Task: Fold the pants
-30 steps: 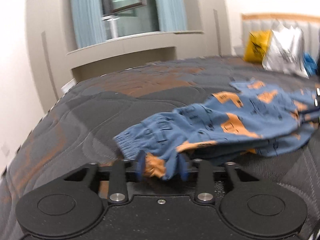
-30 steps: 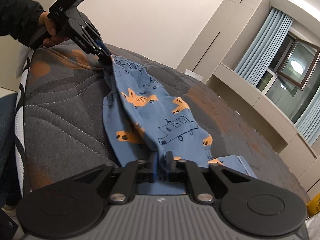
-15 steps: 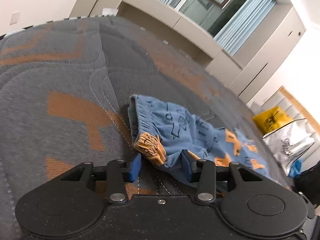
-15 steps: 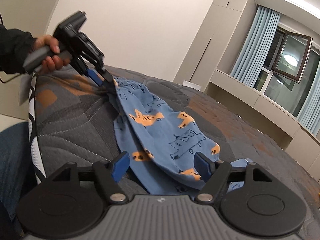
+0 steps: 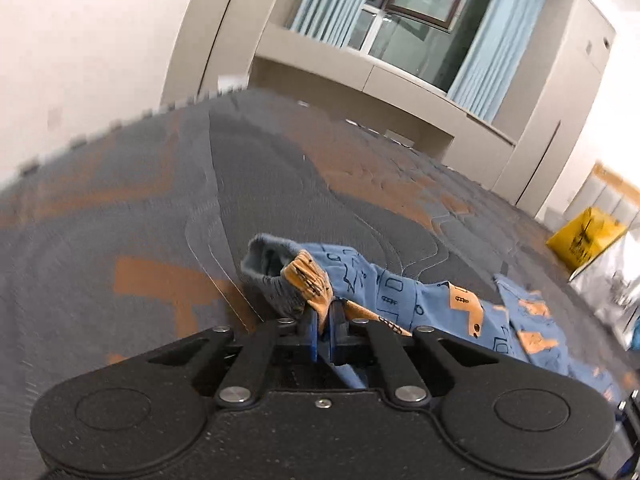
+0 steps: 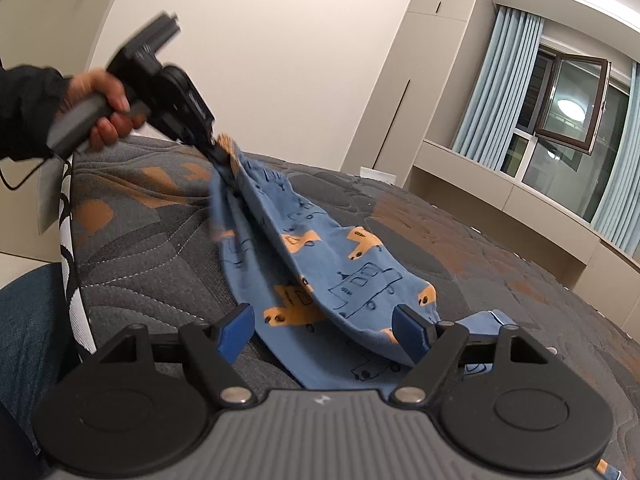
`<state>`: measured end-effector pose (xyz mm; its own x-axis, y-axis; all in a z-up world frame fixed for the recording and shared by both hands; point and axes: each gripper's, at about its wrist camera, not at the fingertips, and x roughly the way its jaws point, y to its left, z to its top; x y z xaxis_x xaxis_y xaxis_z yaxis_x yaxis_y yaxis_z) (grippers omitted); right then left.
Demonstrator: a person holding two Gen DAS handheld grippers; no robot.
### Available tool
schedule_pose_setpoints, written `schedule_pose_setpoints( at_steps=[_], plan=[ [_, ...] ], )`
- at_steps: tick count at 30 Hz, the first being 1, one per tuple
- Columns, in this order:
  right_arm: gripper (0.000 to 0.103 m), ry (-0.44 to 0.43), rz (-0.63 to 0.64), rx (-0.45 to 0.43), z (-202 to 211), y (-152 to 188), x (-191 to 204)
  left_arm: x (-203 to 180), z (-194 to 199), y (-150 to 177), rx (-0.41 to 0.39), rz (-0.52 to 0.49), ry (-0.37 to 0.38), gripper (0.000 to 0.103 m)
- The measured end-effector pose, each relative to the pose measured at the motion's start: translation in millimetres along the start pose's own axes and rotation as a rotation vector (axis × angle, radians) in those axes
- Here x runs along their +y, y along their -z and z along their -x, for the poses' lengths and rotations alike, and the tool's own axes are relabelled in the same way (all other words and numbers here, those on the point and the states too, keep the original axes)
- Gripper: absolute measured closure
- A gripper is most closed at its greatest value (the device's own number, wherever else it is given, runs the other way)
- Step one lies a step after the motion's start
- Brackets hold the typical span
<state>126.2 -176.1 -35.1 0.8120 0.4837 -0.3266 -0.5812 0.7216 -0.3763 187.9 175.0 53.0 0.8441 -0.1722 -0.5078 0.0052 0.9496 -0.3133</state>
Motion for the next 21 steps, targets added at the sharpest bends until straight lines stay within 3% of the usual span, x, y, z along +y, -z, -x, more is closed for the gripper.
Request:
schedule_pose_setpoints(
  at_steps=[5, 8, 11, 13, 16, 17, 19, 21],
  plan=[
    [0.019, -0.015, -0.009, 0.007, 0.4, 1.5, 0.1, -0.2, -6.6, 3.5, 0.085, -0.068, -0.052, 0.097],
    [0.018, -0.03, -0.007, 0.025, 0.2, 4.7, 2.1, 14.6, -10.1, 22.4, 0.126, -0.059, -0.086, 0.085],
    [0.014, -0.017, 0.003, 0.023, 4.8, 5.7, 0.8, 11.6, -0.4, 34.1, 0.092, -0.078, -0.121, 0.062],
    [0.013, -0.004, -0.008, 0.029, 7.8, 7.9, -6.9, 3.8, 10.8, 40.8, 0.039, -0.108, -0.154, 0.034],
    [0.01, 0.029, -0.046, 0.048, 12.1, 10.9, -24.7, -14.4, 30.9, 52.8, -0.074, -0.208, -0.186, 0.019],
    [0.007, 0.039, -0.064, 0.051, 13.8, 12.1, -30.3, -22.9, 33.3, 56.0, -0.094, -0.245, -0.181, 0.016],
    [0.0, 0.074, -0.088, 0.056, 18.1, 14.6, -40.2, -42.9, 33.4, 62.6, -0.124, -0.325, -0.154, 0.001],
    [0.0, 0.138, -0.08, 0.066, 22.9, 17.1, -45.4, -63.6, 27.0, 67.7, -0.127, -0.391, -0.121, 0.001]
  ],
)
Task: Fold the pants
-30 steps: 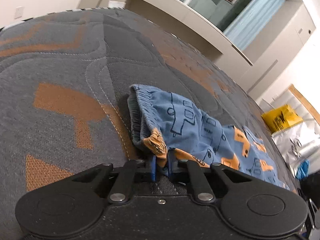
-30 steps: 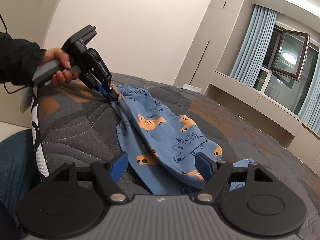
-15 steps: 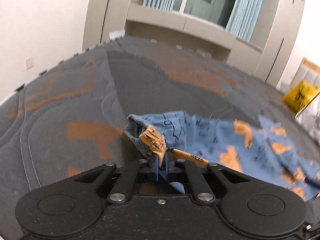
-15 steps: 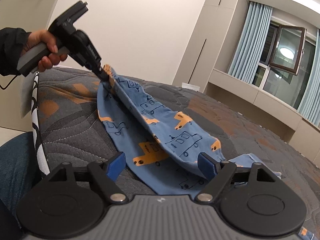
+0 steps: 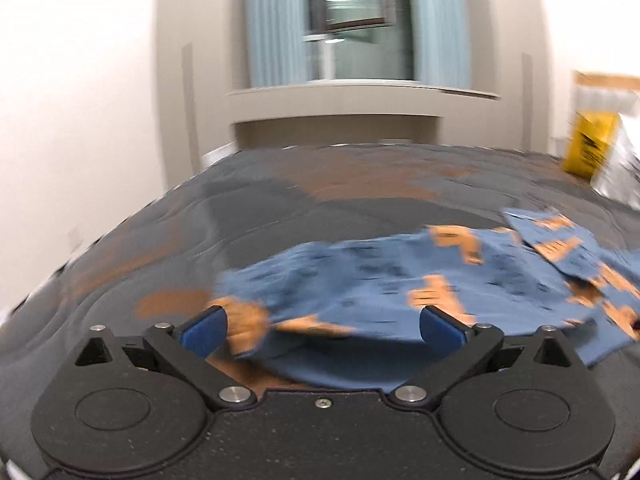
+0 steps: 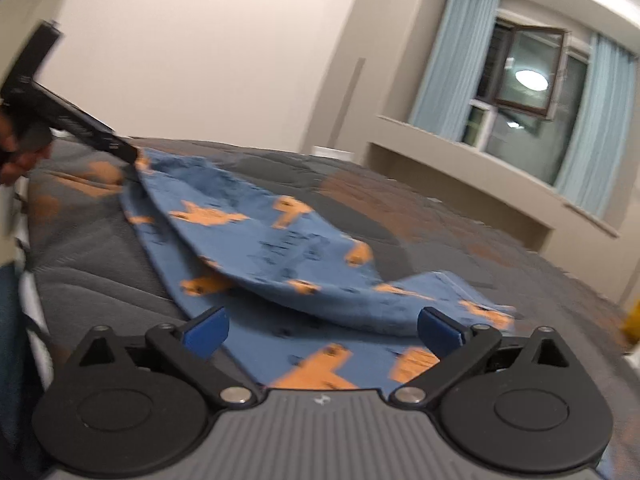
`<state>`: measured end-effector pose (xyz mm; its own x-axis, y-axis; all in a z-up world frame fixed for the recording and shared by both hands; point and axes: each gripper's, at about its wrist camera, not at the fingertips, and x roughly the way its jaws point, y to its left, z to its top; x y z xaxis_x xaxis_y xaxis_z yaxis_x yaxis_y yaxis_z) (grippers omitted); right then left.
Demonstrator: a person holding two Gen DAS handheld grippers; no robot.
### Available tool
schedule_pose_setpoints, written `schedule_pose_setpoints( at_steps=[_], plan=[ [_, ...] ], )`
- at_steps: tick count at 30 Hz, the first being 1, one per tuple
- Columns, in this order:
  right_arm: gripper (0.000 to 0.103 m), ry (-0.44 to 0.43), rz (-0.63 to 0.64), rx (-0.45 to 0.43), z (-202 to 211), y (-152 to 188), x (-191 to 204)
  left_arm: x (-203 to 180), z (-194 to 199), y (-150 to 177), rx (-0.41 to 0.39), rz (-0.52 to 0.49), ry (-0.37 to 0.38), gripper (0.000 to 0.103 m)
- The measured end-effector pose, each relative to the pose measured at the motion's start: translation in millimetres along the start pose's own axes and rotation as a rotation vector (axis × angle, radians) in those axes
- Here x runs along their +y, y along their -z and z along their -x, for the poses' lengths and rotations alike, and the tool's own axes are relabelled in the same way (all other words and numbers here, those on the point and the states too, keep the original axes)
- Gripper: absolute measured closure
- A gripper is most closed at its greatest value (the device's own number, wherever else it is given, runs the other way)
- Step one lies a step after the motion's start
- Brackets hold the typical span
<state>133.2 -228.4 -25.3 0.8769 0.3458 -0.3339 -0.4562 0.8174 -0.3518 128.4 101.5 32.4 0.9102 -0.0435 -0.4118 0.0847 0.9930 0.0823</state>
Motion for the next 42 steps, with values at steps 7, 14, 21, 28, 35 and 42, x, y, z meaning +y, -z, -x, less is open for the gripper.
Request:
schedule_pose_setpoints(
  at_steps=[7, 14, 21, 28, 35, 42],
  plan=[
    [0.0, 0.212, -0.038, 0.064, 28.1, 32.6, -46.7, -85.2, -25.1, -11.2, 0.009, -0.077, 0.246, 0.001],
    [0.0, 0.238, -0.182, 0.157, 27.9, 37.3, -121.9, -156.2, -58.8, -10.0, 0.04, -0.024, 0.451, 0.001],
    [0.0, 0.088, -0.322, 0.175, -24.1, 5.2, -172.7, -165.2, -88.1, -7.8, 0.127, 0.09, 0.594, 0.003],
    [0.001, -0.11, -0.428, 0.34, -139.3, -42.0, -193.2, -149.7, -108.5, -0.5, 0.182, 0.241, 0.68, 0.039],
    [0.026, -0.128, -0.41, 0.429, -217.0, -70.3, -177.4, -144.8, -116.4, 3.5, 0.196, 0.299, 0.771, 0.064],
    [0.067, -0.054, -0.394, 0.512, -243.1, -63.4, -163.0, -145.5, -123.5, 4.0, 0.224, 0.313, 0.766, 0.069]
  ],
)
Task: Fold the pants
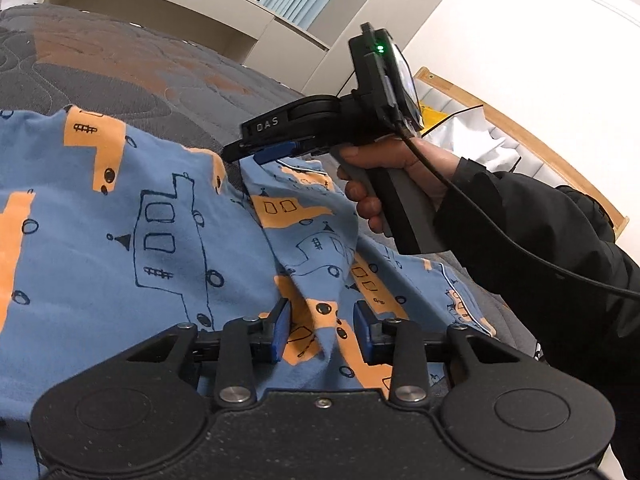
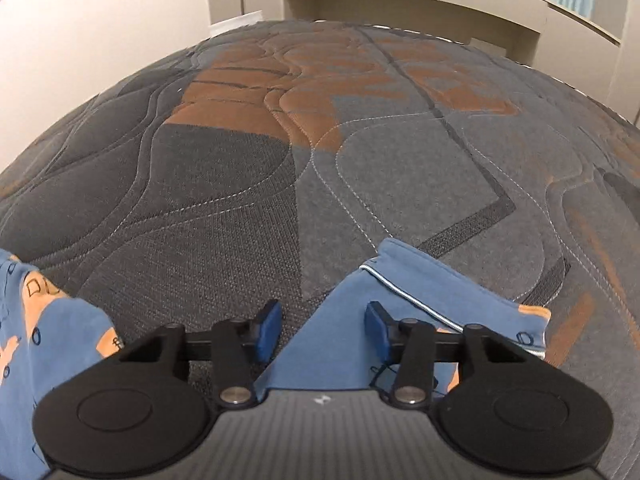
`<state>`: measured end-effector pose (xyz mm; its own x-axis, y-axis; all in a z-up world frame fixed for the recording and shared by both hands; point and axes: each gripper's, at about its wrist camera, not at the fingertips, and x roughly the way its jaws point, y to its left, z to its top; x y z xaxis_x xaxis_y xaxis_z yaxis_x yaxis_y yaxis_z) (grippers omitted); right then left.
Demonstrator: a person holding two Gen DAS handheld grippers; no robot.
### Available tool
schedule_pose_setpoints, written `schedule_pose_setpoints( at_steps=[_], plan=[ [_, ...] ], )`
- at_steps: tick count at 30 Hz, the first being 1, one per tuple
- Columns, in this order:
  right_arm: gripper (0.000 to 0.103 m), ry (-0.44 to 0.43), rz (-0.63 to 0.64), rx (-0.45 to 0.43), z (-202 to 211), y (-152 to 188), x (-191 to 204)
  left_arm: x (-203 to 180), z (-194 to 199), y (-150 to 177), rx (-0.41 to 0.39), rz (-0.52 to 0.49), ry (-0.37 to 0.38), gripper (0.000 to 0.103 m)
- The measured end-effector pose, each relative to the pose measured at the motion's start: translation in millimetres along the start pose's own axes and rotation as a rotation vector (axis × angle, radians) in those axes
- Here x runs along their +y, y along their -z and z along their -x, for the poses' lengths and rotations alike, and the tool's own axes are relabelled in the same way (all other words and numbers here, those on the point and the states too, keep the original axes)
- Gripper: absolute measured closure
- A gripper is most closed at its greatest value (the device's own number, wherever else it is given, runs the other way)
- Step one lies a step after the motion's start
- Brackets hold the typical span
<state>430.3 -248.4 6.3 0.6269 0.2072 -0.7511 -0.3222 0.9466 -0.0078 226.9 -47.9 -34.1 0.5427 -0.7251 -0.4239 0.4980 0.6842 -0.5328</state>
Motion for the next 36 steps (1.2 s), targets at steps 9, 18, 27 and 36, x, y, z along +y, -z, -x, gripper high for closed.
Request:
schedule_pose_setpoints(
  at_steps=[9, 18, 27, 36],
  plan=[
    [0.1, -0.001, -0.13, -0.197, 59.0, 13.7, -31.7, -14.6, 2.6, -5.0, 0.001, -0.061, -0.074, 0.099],
    [0.1, 0.055, -0.299, -0.539, 215.7, 123.4, -83.1, -78.1, 21.9, 7.8, -0.109, -0.366, -0.301, 0.102],
    [0.1, 0.044, -0.577, -0.512, 239.5, 277.3, -104.9, -94.3, 7.3, 37.2, -0.013, -0.481, -0.413, 0.102],
    [0.054, 0.016, -0.648, -0.502, 240.7, 332.2, -115.9, -90.8, 12.7, 51.8, -0.048, -0.45, -0.44, 0.102]
  ],
)
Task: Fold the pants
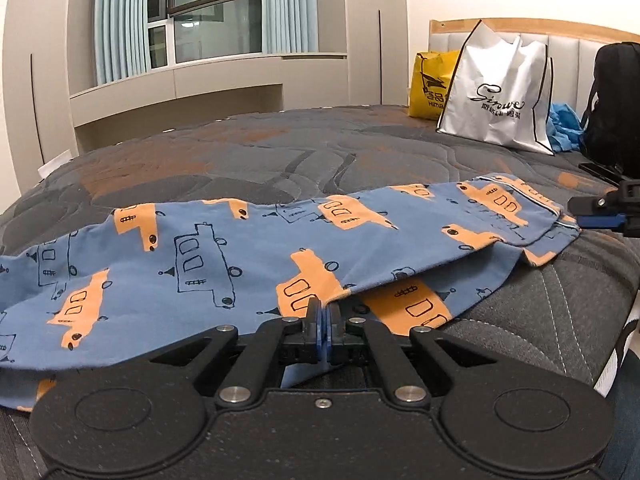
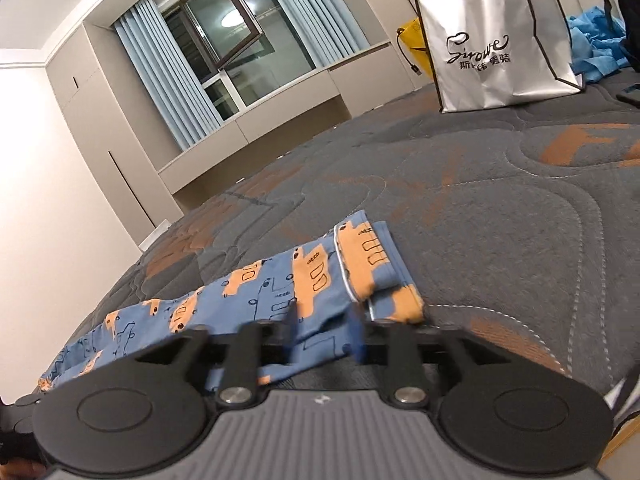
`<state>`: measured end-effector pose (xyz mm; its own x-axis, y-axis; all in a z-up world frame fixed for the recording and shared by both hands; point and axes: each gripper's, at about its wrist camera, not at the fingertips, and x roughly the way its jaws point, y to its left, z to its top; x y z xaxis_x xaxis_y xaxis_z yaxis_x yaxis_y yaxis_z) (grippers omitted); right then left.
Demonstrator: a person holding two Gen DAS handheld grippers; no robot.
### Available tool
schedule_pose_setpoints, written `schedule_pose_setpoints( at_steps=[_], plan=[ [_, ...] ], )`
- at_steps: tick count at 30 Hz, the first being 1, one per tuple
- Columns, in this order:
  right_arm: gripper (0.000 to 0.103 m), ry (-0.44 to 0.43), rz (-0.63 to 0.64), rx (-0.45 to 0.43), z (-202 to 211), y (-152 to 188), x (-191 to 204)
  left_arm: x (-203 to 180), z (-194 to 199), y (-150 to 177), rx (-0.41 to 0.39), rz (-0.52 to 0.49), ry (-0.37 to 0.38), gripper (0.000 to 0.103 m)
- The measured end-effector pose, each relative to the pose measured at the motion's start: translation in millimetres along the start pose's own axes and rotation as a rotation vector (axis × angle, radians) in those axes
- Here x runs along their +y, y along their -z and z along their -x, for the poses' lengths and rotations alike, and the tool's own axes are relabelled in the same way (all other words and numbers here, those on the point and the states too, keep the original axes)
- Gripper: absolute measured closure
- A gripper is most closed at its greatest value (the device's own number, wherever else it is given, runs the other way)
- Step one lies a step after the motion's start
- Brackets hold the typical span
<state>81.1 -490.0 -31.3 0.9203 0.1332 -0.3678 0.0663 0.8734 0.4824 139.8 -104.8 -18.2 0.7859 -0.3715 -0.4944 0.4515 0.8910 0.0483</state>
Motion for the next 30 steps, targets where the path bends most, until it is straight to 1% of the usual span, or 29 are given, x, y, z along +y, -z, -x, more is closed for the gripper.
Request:
schedule_pose_setpoints(
  at_steps=[1, 4, 7, 9, 12, 13, 15, 17, 18, 19, 22, 26, 28, 30],
  plan=[
    [0.05, 0.003, 0.008, -0.015, 3.1, -0.7, -0.6, -0.1, 0.2, 0.4, -0.002, 0.001, -0.002, 0.102],
    [0.048, 0.02, 0.046, -0.045, 4.4, -9.8, -1.8, -1.9, 0.4, 0.2, -0.005, -0.005, -0.009, 0.102],
    [0.048, 0.039, 0.092, -0.028, -8.2, -22.7, -1.8, -2.7, 0.7, 0.9, -0.009, -0.008, -0.014, 0.101],
    [0.049, 0.046, 0.114, -0.001, -19.9, -27.6, -2.1, -1.9, 1.2, 0.9, -0.011, 0.0, -0.017, 0.101],
    [0.053, 0.064, 0.128, 0.06, -38.7, -29.7, -2.8, -0.2, 0.8, 0.8, -0.011, 0.01, -0.018, 0.101],
    [0.058, 0.073, 0.129, 0.071, -43.1, -28.8, -3.8, 0.0, 0.7, 0.7, -0.011, 0.011, -0.018, 0.101],
    [0.065, 0.092, 0.136, 0.065, -44.8, -27.4, -4.7, 0.1, 0.5, 0.6, -0.011, 0.011, -0.018, 0.101],
    [0.073, 0.09, 0.129, 0.06, -43.4, -27.2, -6.8, 0.2, 0.4, 0.5, -0.012, 0.011, -0.019, 0.101],
    [0.091, 0.087, 0.125, 0.054, -41.7, -27.1, -7.9, 0.3, 0.4, 0.1, -0.013, 0.012, -0.021, 0.102],
    [0.097, 0.093, 0.132, 0.048, -40.1, -27.6, -8.3, 0.3, 0.8, -0.3, -0.016, 0.013, -0.023, 0.103],
    [0.098, 0.079, 0.145, 0.016, -29.6, -31.0, -8.2, -1.2, 7.2, -5.4, -0.045, 0.008, -0.035, 0.103],
    [0.098, 0.075, 0.163, -0.035, -5.2, -33.4, -5.2, -9.3, 20.4, -16.1, -0.096, -0.052, -0.064, 0.103],
    [0.098, 0.08, 0.162, -0.032, 0.9, -29.7, -7.8, -8.9, 20.3, -16.3, -0.086, -0.068, -0.06, 0.103],
    [0.098, 0.089, 0.154, -0.002, -2.1, -24.7, -11.9, -7.4, 15.4, -12.5, -0.054, -0.071, -0.047, 0.103]
  ],
)
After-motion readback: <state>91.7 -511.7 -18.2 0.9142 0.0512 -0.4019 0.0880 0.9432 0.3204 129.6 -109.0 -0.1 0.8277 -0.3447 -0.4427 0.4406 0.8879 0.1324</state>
